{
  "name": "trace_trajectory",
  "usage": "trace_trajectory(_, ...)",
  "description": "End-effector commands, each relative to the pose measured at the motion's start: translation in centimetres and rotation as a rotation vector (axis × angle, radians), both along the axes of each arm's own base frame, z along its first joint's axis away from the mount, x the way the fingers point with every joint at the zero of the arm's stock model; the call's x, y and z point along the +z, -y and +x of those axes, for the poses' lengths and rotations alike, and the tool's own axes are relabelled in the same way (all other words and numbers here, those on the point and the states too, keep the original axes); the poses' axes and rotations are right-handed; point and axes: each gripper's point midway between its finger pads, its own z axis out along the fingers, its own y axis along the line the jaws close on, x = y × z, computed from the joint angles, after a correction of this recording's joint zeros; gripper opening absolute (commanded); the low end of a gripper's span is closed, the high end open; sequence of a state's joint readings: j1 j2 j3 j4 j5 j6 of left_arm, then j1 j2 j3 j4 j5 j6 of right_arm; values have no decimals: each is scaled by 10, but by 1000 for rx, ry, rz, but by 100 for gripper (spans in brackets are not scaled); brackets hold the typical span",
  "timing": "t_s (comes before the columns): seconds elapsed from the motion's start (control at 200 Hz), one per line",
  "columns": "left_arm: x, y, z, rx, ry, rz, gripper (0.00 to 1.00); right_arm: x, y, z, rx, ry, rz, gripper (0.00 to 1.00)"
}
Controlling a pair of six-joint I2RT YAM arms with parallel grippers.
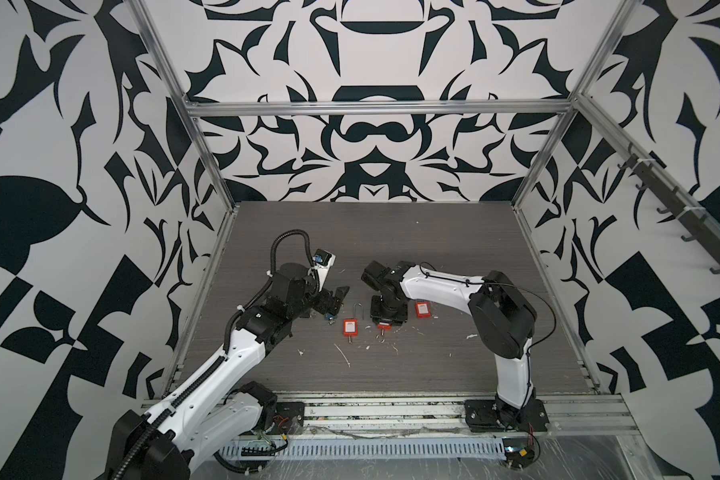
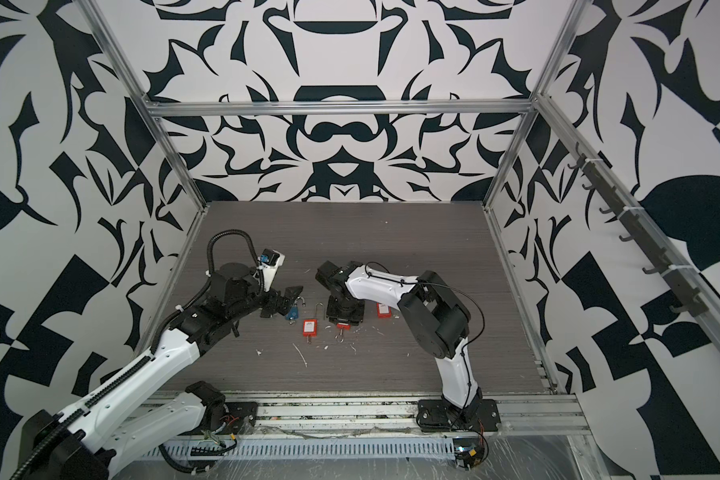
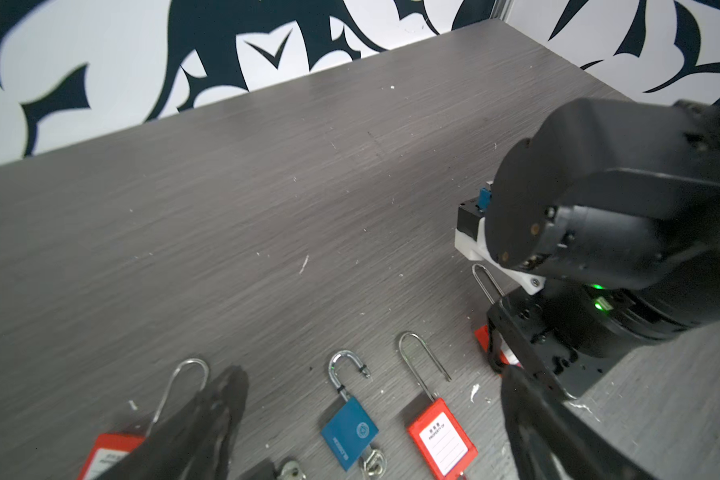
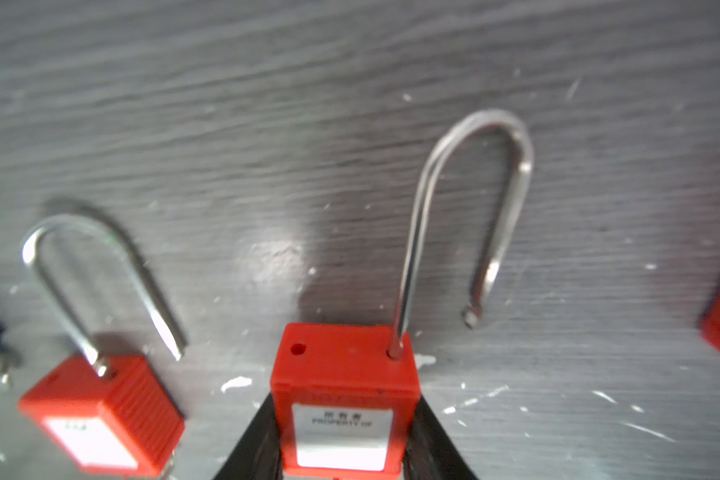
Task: Lock with the key
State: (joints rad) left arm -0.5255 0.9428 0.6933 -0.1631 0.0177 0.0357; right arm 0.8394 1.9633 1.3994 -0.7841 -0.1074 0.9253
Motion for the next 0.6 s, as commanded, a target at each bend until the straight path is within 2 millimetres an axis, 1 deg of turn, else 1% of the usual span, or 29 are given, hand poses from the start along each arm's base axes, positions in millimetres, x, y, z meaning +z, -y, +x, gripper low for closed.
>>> trace_trajectory(0.0,32,-5,2,-12,106,37,97,61,-16,13,159,156,114,35)
trace_trajectory(0.105,40,-3,-1,-59,145,68,98,84,-21,13,333,221,146,34)
trace_trajectory(0.22,45,11,-14,-192,166,81,98,104,-16,10,567,286,128,34)
trace_trajectory(0.295,49,21,-24,-283,180,82,98,114,-8,7,724,352,107,34)
trace_trajectory(0.32,51,23,-26,-305,186,78,98,116,-6,4,775,367,103,33)
trace_trajectory(0.335,53,24,-27,-317,192,75,98,121,-6,3,805,383,110,33)
trace_trajectory(0.42,61,32,-33,-378,229,54,98,134,0,-6,977,451,120,32)
trace_trajectory(0.49,69,40,-42,-456,264,26,99,142,4,-14,1104,521,138,32)
trace_trajectory(0.53,70,44,-46,-495,283,17,99,148,5,-21,1183,575,161,31)
trace_trajectory(0.595,71,49,-53,-559,305,11,96,156,8,-29,1275,665,180,30)
